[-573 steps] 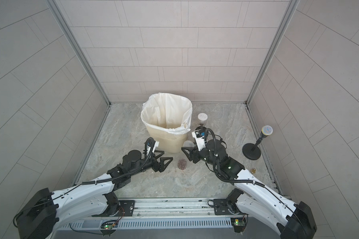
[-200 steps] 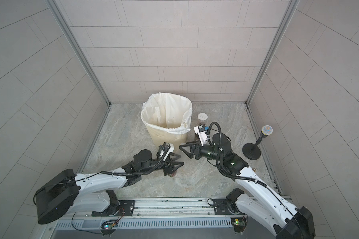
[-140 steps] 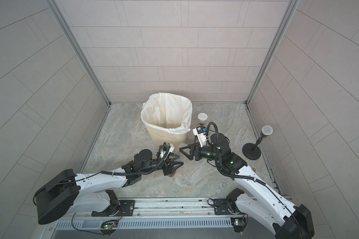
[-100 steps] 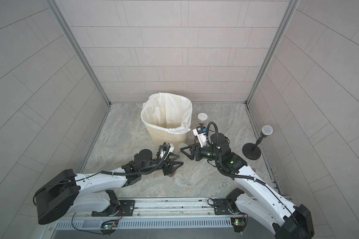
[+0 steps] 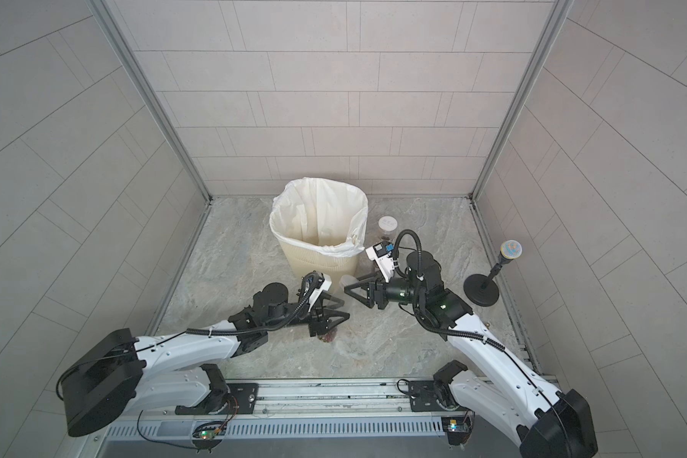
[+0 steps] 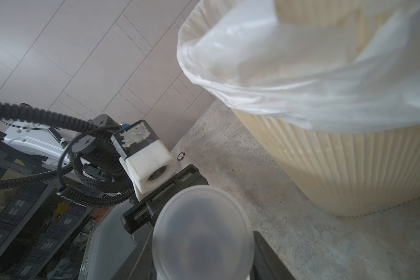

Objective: Empty the moldy dried flower tea in the jars
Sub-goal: Pick up the jar from the center of the board, then unscrew the lid from the jar.

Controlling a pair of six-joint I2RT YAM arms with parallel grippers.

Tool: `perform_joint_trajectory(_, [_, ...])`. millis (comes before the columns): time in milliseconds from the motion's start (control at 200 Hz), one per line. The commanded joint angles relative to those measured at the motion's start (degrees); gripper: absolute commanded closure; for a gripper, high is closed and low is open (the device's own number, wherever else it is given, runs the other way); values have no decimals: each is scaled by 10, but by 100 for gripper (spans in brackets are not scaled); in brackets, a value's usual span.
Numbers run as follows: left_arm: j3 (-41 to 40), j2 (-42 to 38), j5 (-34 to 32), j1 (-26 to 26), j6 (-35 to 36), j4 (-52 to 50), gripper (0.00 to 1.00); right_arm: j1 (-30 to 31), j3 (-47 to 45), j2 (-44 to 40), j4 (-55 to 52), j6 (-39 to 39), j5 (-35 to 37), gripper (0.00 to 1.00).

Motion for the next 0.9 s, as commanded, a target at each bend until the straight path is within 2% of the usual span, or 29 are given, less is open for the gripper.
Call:
perform_joint_trajectory(0, [27, -19, 83, 13, -46, 50, 51, 2, -18, -10, 89, -27, -83, 48])
perform_joint_trajectory(75, [26, -21, 91, 25, -47, 49, 52, -1, -17, -10, 87, -27, -80, 45])
perform_joint_trajectory(95, [25, -23, 89, 28, -46, 47, 52, -2, -16, -10, 83, -28, -77, 42])
perform_joint_trajectory(160, [25, -31, 76, 31, -25, 24, 52, -4, -4, -14, 40, -42, -55, 21])
perform_joint_trajectory(200, [29, -39, 63, 31, -1, -7, 52, -4, 6, -20, 11, -52, -39, 13])
perform_joint_trajectory(255, [37, -51, 39, 31, 48, -63, 52, -5, 20, -28, -29, -58, -4, 5])
perform_joint_trajectory(330, [47, -66, 6, 31, 101, -122, 53, -7, 41, -36, -65, -44, 29, 1])
perform_joint_trajectory(530, [69, -85, -80, 10, 219, -239, 53, -7, 113, -13, -175, 17, 75, 1])
perform_joint_trajectory(715, [83, -95, -138, -15, 301, -298, 53, -5, 173, 23, -319, -27, 80, 6])
perform_joint_trajectory(896, [84, -105, -183, -37, 350, -310, 53, 1, 190, 41, -380, -57, 61, 8])
